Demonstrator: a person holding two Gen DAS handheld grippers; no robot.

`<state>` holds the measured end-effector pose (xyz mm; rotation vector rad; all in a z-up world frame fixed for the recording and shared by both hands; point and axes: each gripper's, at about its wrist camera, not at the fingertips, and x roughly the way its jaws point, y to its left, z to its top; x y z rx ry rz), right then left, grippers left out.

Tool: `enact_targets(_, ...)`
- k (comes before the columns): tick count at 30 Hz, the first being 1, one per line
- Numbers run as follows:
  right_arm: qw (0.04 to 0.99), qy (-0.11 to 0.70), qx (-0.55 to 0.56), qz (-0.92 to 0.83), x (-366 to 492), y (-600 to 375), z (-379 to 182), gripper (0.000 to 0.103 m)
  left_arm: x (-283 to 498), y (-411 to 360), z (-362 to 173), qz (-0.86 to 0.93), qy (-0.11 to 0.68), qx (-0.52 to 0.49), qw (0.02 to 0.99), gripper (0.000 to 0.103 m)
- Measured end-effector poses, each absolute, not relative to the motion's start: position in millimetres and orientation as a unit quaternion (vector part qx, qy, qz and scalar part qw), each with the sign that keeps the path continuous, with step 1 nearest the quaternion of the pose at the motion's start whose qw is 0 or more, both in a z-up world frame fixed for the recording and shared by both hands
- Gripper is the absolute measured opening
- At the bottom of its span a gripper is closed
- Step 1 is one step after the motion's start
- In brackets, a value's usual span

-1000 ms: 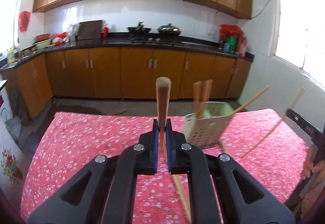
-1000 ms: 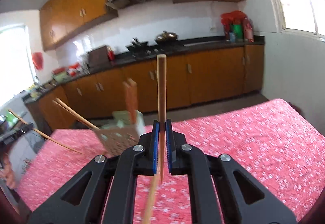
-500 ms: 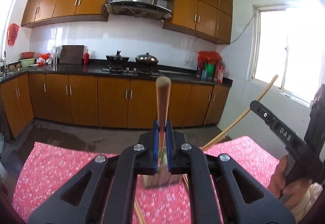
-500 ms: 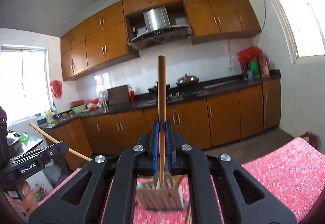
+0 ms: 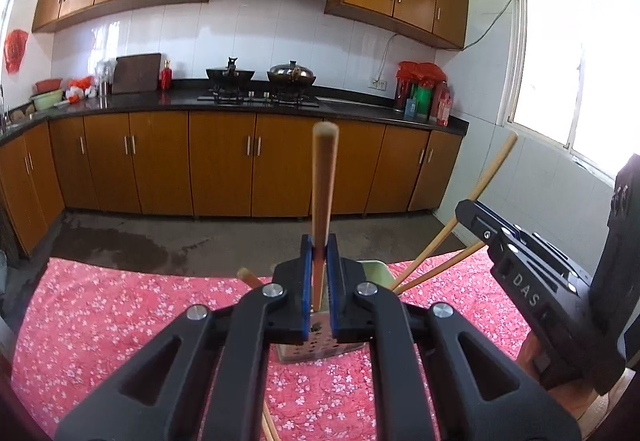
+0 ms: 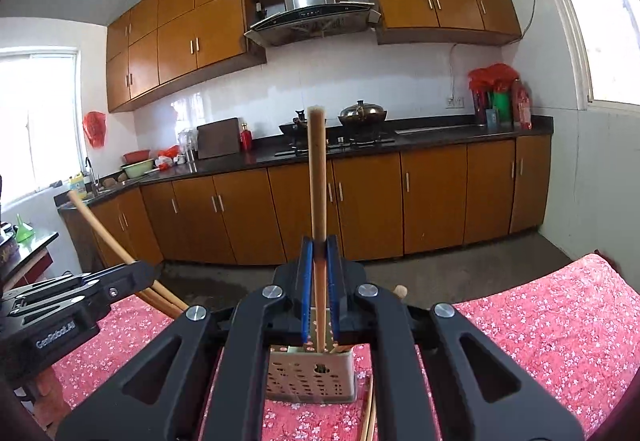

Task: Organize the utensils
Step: 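Lift both held chopsticks up over the perforated holder and lower them in, then open both tools to release the chopsticks into the holder, then lower both open tools to the cloth and close each on a chopstick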

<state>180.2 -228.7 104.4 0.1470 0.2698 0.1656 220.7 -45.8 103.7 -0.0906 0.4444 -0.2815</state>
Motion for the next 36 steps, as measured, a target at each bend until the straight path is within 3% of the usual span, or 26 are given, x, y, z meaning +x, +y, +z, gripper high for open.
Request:
enact_targets(4, 0.985, 0.131, 0.071, 0.085, 176.1, -231.4, 112.1, 0.024, 220.2, -38.8, 105.2, -0.141, 0.216, -0.054, 0.965, 0.01)
enact_targets(13, 0.985, 0.137, 0.093, 0.048, 140.8, -275.5, 119.3, 0.024, 171.9, -0.6, 117.7, -0.116, 0.177, -0.072, 0.975, 0.017)
enact_targets(17, 0.974, 0.208, 0.085, 0.009, 137.9, -301.2, 76.4, 0.024, 153.2, 26.8, 93.3, -0.07, 0.193, -0.059, 0.977, 0.021)
enact_targets(20, 0.941, 0.323, 0.101, 0.019, 152.5, -309.1, 13.8, 0.024, 162.4, 44.1, 46.7, -0.037, 0.256, -0.05, 0.965, 0.021)
enact_targets(23, 0.907, 0.404, 0.107, 0.06, 158.4, -295.5, -41.2, 0.017, 172.3, 47.8, 8.2, -0.024, 0.305, -0.039, 0.951, 0.021)
enact_targets(29, 0.875, 0.465, 0.101, 0.091, 158.4, -264.3, -94.1, 0.015, 172.4, 41.3, -53.9, -0.047, 0.378, -0.039, 0.924, 0.021)
enact_targets(35, 0.875, 0.467, 0.085, 0.094, 162.1, -252.4, -96.0, 0.014, 166.5, 30.5, -80.7, -0.071, 0.407, -0.042, 0.91, 0.021)
enact_targets(36, 0.877, 0.467, 0.076, 0.09, 162.2, -249.4, -96.8, 0.01, 168.6, 25.3, -81.9, -0.075, 0.41, -0.043, 0.908, 0.021)
